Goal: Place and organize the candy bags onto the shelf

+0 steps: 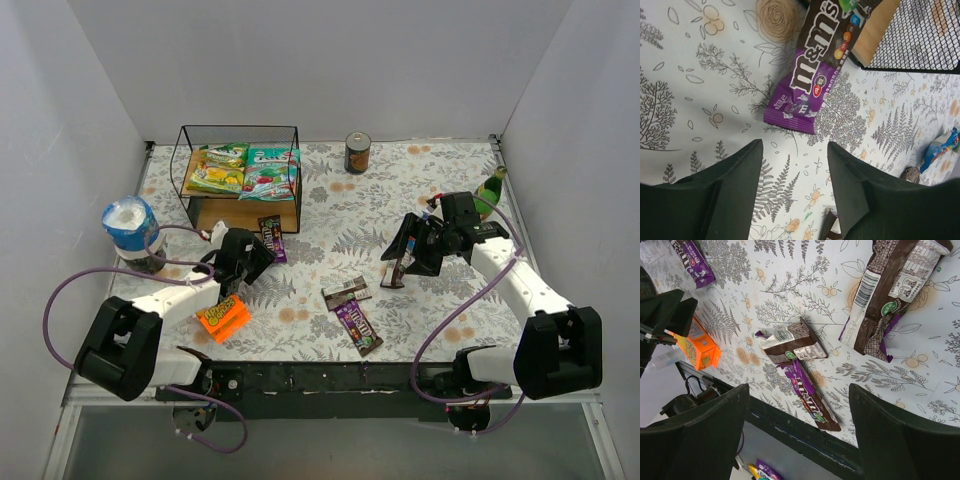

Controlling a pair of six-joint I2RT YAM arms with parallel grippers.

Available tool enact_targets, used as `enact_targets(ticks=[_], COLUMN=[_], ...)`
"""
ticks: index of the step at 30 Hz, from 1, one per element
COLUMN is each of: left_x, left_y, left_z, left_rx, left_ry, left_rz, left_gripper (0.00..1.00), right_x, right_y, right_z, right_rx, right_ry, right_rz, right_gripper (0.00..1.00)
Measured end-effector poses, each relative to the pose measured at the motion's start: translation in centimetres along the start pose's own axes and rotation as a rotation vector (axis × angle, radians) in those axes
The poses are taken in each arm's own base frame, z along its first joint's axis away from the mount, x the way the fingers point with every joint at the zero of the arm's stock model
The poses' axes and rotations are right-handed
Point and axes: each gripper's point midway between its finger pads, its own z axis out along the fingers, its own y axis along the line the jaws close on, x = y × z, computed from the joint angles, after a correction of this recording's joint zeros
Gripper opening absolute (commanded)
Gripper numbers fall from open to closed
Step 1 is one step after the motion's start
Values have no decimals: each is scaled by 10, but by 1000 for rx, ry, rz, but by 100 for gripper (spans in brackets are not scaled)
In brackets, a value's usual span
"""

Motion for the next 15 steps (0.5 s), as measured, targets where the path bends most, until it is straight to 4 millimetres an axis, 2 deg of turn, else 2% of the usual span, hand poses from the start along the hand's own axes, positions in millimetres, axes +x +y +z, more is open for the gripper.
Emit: enact_targets(ticks=[5,9,11,14,15], left_x=[5,15,15,14,14], left_y=[5,15,11,7,7], left_z=[2,12,16,21,22], left_rx=[-35,-84,-75,-58,-57], left_ry=[17,41,38,30,28], left_rz=[-94,-174,-208,-241,-246], left_gripper=[56,52,50,44,39], right_x=[4,7,7,7,7], right_y=[-2,-4,-4,-3,-3], right_z=[0,0,-1,-2,-2], right_rx=[-1,3,3,0,0], right_ry=[0,5,4,1,0], right_rz=[0,3,2,-1,-2], right_gripper=[87,87,87,87,87])
